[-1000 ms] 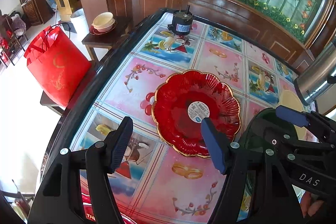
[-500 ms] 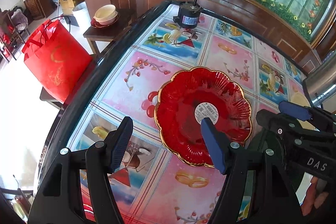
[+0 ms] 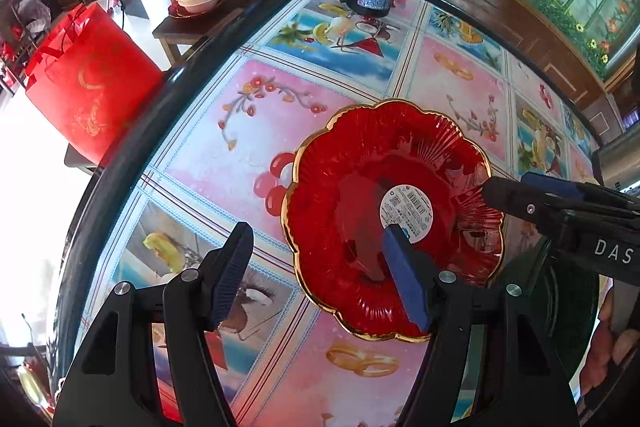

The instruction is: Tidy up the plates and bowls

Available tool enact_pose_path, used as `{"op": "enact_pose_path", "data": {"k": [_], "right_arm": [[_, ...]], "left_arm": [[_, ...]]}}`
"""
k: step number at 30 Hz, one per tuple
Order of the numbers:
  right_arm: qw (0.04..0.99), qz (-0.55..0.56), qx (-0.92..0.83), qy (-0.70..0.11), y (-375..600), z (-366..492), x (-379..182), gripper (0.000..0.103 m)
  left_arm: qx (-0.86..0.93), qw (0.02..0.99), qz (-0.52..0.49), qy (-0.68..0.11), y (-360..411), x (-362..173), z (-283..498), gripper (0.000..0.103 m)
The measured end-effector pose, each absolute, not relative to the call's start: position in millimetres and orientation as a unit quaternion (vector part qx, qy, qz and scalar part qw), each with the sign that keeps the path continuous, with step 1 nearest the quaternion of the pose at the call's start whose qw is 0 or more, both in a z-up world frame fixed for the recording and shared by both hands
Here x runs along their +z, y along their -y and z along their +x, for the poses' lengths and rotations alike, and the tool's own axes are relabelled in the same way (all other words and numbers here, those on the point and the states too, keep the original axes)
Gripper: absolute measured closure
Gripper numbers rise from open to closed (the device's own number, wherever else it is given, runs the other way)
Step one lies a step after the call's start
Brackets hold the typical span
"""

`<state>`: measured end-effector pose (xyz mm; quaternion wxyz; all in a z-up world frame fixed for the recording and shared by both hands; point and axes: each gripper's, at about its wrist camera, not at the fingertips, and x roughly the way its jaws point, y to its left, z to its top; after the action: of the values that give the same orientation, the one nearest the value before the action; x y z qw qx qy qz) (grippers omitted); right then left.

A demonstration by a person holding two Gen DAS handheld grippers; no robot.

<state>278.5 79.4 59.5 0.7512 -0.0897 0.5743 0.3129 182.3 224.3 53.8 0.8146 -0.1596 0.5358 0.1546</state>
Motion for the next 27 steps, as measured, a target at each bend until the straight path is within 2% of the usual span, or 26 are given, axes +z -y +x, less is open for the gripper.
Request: {"op": "enact_pose_path", "data": {"k": [7,11,13,16,18,20,22,23,27], "right_arm": [[0.74,-0.086,0.316,-0.587,-82,287,48,0.039],[0.732,-0.082,0.317,-0.597,-82,290,41,0.056],[0.73,-0.083,0.316,-0.6,-81,288,40,0.06],[0.726,-0.077,0.318,-0.605,-79,289,37,0.077],[0.725,-0.075,0.317,-0.607,-77,289,36,0.086],[0.724,-0.072,0.316,-0.609,-74,289,35,0.091],[0.729,-0.069,0.312,-0.605,-70,289,35,0.092],[0.73,-0.067,0.312,-0.604,-71,288,35,0.092],[0.735,-0.063,0.313,-0.598,-68,286,37,0.092]], "left_arm": [[0.158,0.803,-0.163,-0.551,-228,42,194,0.035],[0.157,0.801,-0.161,-0.556,-229,37,200,0.035],[0.153,0.798,-0.162,-0.56,-228,34,202,0.035],[0.144,0.794,-0.173,-0.564,-230,29,204,0.035],[0.142,0.796,-0.17,-0.563,-229,28,205,0.045],[0.151,0.797,-0.157,-0.563,-230,28,204,0.061],[0.156,0.797,-0.156,-0.561,-235,29,201,0.074],[0.156,0.797,-0.159,-0.561,-238,29,200,0.077],[0.151,0.797,-0.156,-0.564,-240,29,198,0.078]]}}
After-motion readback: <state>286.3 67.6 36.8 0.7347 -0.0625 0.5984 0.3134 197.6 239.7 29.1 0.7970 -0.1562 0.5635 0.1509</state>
